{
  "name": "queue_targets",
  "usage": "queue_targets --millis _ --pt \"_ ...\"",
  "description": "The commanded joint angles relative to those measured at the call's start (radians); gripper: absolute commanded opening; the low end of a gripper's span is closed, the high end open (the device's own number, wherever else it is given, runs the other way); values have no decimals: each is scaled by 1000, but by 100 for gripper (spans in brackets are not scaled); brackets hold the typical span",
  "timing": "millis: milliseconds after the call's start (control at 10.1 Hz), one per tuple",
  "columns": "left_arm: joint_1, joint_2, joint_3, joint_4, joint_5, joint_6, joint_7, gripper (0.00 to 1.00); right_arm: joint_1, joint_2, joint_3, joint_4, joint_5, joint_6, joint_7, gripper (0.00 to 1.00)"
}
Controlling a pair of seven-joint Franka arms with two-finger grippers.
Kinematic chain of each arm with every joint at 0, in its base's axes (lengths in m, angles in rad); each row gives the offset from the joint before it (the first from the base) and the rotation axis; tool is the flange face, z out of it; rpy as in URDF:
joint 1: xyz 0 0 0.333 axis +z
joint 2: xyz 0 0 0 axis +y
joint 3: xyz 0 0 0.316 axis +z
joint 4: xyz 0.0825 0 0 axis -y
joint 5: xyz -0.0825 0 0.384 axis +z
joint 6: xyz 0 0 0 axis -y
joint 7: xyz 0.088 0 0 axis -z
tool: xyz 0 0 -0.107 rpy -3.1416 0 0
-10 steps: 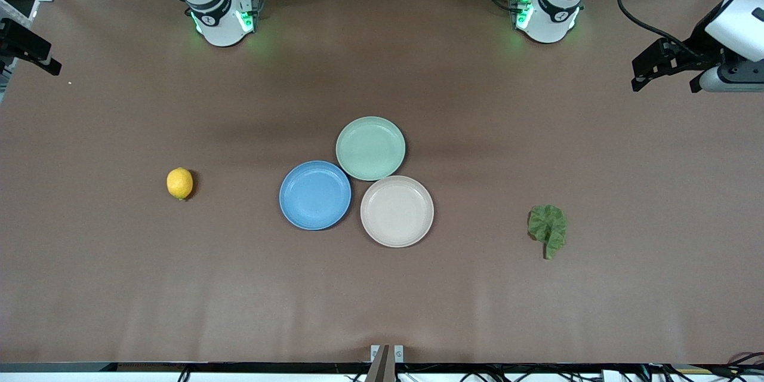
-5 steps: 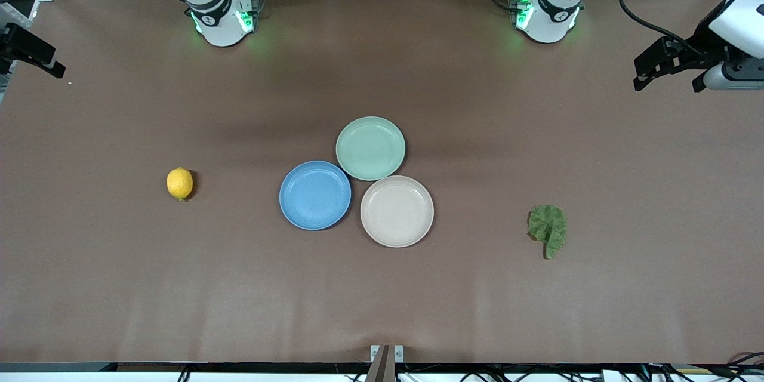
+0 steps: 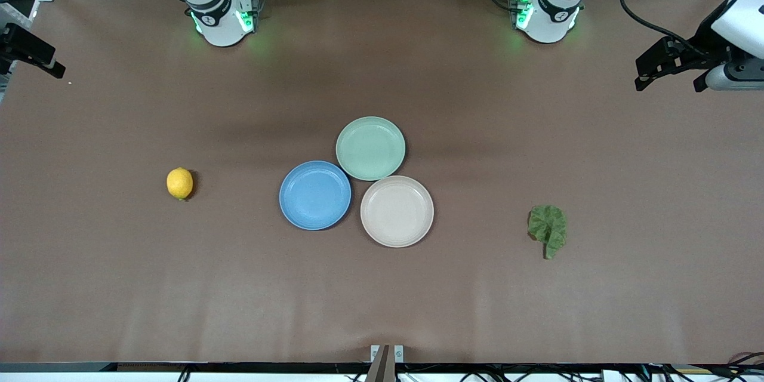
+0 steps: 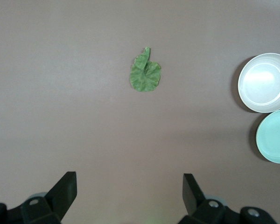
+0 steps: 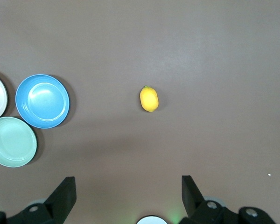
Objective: Pick lemon and lettuce from blue and beige plates
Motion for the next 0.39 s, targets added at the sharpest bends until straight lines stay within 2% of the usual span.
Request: queue_targets --millis 0,296 --pt "4 6 1 24 -19 -21 22 100 -9 -21 12 -21 -15 9 12 100" --pt "1 6 1 26 -20 -21 22 100 -9 -21 11 -21 -15 9 12 100"
